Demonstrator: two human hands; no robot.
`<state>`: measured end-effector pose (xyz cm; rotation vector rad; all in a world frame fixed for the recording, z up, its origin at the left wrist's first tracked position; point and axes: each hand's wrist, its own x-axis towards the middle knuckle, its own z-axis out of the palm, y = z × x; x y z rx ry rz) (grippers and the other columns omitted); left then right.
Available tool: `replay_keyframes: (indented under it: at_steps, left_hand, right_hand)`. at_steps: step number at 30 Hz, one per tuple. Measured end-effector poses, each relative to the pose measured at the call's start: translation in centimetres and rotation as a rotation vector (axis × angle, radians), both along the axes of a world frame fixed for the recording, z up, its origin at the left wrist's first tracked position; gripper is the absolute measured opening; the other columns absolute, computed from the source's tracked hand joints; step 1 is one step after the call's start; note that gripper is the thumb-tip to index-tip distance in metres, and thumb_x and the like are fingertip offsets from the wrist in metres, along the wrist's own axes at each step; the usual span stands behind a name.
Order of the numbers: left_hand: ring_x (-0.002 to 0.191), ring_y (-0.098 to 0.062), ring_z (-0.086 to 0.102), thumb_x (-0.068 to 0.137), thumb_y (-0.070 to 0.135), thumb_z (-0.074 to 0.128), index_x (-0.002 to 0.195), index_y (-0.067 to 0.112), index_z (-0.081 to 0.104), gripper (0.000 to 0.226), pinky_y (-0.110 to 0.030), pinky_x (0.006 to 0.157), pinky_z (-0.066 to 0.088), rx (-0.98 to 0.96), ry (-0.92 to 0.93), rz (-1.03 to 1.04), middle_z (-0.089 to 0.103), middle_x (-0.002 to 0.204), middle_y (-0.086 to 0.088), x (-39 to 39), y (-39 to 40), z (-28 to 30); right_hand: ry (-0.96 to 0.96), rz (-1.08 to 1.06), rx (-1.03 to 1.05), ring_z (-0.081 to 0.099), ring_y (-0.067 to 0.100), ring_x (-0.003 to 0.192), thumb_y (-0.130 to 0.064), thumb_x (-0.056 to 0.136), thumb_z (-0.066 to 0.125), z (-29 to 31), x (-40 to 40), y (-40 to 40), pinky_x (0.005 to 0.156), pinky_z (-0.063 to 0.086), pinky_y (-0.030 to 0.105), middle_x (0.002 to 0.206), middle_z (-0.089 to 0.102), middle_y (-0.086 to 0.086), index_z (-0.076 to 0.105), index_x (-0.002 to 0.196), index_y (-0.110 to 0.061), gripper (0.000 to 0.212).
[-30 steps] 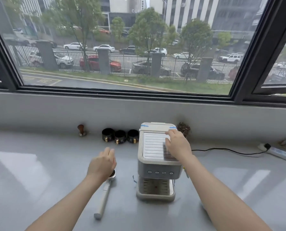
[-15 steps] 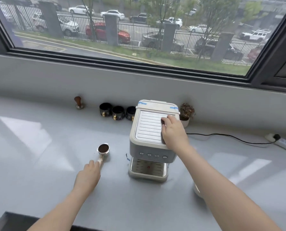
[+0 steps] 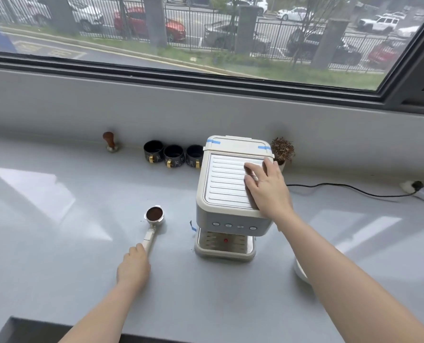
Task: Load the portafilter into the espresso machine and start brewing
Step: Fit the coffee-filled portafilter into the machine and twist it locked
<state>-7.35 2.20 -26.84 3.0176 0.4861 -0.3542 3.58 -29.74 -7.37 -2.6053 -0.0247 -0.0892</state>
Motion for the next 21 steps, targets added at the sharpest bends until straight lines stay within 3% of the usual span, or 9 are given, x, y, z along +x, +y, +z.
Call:
replay_keyframes:
  at_steps: [2, 5, 8, 12, 21]
  left_hand:
    - [0.088, -0.032, 0.059, 0.084, 0.009, 0.043, 0.101, 0.004, 0.04, 0.018, -0.035, 0.061, 0.041, -0.093, 0.027, 0.077, 0.055, 0.1, -0.011, 0.5, -0.2, 0.0]
    - [0.07, -0.034, 0.053, 0.085, 0.01, 0.046, 0.09, 0.005, 0.034, 0.014, -0.037, 0.057, 0.039, -0.265, -0.02, 0.178, 0.053, 0.081, -0.011, 0.8, -0.3, 0.3]
    - [0.062, -0.031, 0.049, 0.083, 0.007, 0.04, 0.084, 0.007, 0.033, 0.007, -0.036, 0.052, 0.035, -0.319, -0.06, 0.171, 0.051, 0.068, -0.008, 0.2, -0.4, 1.1]
    - [0.056, -0.032, 0.049, 0.085, 0.016, 0.042, 0.081, 0.011, 0.034, 0.01, -0.034, 0.049, 0.033, -0.299, -0.113, 0.08, 0.053, 0.063, -0.007, -1.7, -1.1, 1.7]
    - [0.066, -0.027, 0.051, 0.086, 0.026, 0.044, 0.088, 0.02, 0.042, 0.006, -0.036, 0.055, 0.04, -0.325, -0.079, -0.233, 0.056, 0.075, 0.003, -5.1, -7.2, 4.5]
  right_hand:
    - [0.009, -0.021, 0.006, 0.003, 0.022, 0.15, -0.048, 0.096, 0.034, 0.1, -0.1, 0.1, 0.118, 0.017, 0.038, 0.162, 0.008, 0.0, 0.039, 0.137, -0.046, 0.041]
    - [0.003, -0.064, 0.015, 0.023, 0.027, 0.144, -0.054, 0.091, 0.036, 0.1, -0.1, 0.2, 0.112, 0.031, 0.042, 0.162, 0.009, -0.002, 0.039, 0.135, -0.048, 0.045]
    - [0.029, -0.078, 0.003, 0.037, 0.032, 0.134, -0.056, 0.089, 0.036, 0.3, -0.2, 0.2, 0.103, 0.037, 0.041, 0.162, 0.006, -0.003, 0.038, 0.135, -0.049, 0.046]
    - [0.08, -0.111, 0.016, 0.035, 0.033, 0.136, -0.055, 0.092, 0.035, 0.9, -0.6, 0.4, 0.103, 0.035, 0.041, 0.163, 0.0, 0.001, 0.034, 0.139, -0.049, 0.048]
    - [0.084, -0.115, 0.021, 0.032, 0.035, 0.137, -0.053, 0.095, 0.031, 1.2, -1.0, 0.5, 0.106, 0.032, 0.041, 0.163, -0.001, 0.006, 0.033, 0.141, -0.047, 0.047]
